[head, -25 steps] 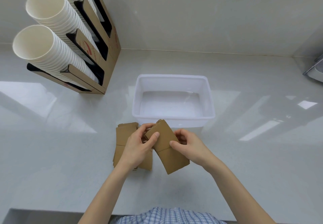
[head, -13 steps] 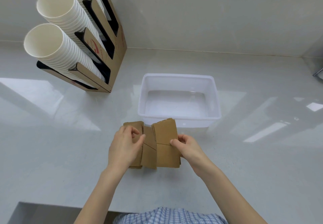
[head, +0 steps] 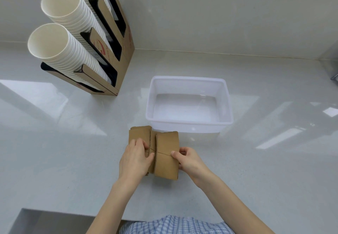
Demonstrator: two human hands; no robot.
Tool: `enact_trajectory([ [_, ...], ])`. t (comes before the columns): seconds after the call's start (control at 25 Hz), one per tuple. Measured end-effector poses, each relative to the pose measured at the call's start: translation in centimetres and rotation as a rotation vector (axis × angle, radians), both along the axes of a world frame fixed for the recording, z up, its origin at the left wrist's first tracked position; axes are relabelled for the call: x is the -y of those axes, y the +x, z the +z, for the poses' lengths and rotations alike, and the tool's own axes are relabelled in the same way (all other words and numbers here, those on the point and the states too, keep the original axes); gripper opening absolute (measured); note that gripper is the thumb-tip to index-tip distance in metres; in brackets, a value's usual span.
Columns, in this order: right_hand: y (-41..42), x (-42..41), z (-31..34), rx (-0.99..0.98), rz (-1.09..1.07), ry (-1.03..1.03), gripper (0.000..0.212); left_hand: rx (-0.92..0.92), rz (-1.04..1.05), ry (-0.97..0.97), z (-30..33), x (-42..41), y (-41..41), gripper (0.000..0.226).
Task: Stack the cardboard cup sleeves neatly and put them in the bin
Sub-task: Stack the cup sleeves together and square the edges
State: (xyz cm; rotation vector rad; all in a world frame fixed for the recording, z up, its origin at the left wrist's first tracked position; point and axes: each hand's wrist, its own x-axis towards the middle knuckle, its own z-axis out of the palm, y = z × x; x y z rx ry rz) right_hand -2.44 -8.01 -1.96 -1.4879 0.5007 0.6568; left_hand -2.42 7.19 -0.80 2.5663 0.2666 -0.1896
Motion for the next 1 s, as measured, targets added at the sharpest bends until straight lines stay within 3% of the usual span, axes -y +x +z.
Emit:
enact_trajectory([
  [0.52,0.2,-1.1,0.8,-0.067,-0.086,0.279,0.035,-0.120,0.130,-0.402,0.6,-2.6,1.0,0.008],
  [0.72,0.7,-1.8,1.4,-0.036,-0.089,0.308,0.033,-0.094,0.175,-0.445,0.6,-3.4,0.5,0.011],
  [1.0,1.0,-3.8,1.5,0.059,0.046,0.075,0.036,0.038,0.214,-0.349,0.0,-4.1,-0.3,0.018],
])
